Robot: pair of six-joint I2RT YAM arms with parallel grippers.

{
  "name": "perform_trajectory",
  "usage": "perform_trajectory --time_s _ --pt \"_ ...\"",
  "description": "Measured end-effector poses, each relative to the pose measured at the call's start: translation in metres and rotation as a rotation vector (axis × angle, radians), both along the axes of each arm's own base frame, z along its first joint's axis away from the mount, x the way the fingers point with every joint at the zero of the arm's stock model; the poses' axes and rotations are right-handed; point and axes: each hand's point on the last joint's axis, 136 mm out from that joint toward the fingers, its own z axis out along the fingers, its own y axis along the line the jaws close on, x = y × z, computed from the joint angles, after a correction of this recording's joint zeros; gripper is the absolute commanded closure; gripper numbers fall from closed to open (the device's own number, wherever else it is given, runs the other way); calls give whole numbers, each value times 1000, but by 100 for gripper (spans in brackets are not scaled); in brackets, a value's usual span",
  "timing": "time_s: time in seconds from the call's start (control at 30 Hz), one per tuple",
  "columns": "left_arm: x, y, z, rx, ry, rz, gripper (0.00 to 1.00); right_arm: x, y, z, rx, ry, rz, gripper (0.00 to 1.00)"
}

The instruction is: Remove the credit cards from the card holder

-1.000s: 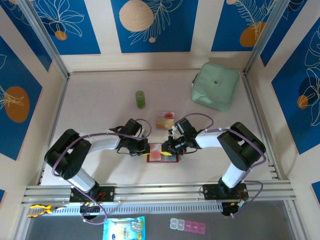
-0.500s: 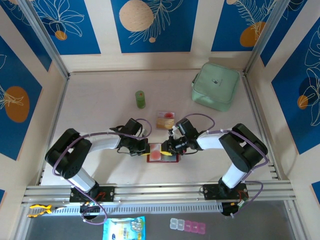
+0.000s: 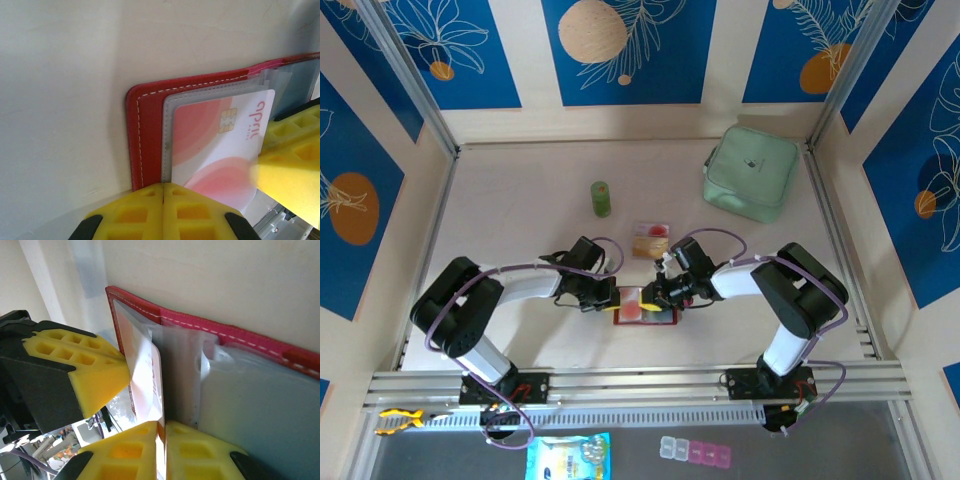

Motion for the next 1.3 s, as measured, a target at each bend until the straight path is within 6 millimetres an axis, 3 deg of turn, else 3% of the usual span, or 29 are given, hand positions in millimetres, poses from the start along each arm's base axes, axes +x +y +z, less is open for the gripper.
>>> perform_trajectory --time_s 0.3,0.87,1.3 --pt "1 1 0 0 1 2 100 3 -5 5 -18 -25 -16 100" --pt "2 4 0 0 -11 0 100 -1 -41 18 -135 -63 -38 100" --pt "1 11 1 27 -13 5 100 0 -40 29 -282 -101 48 100"
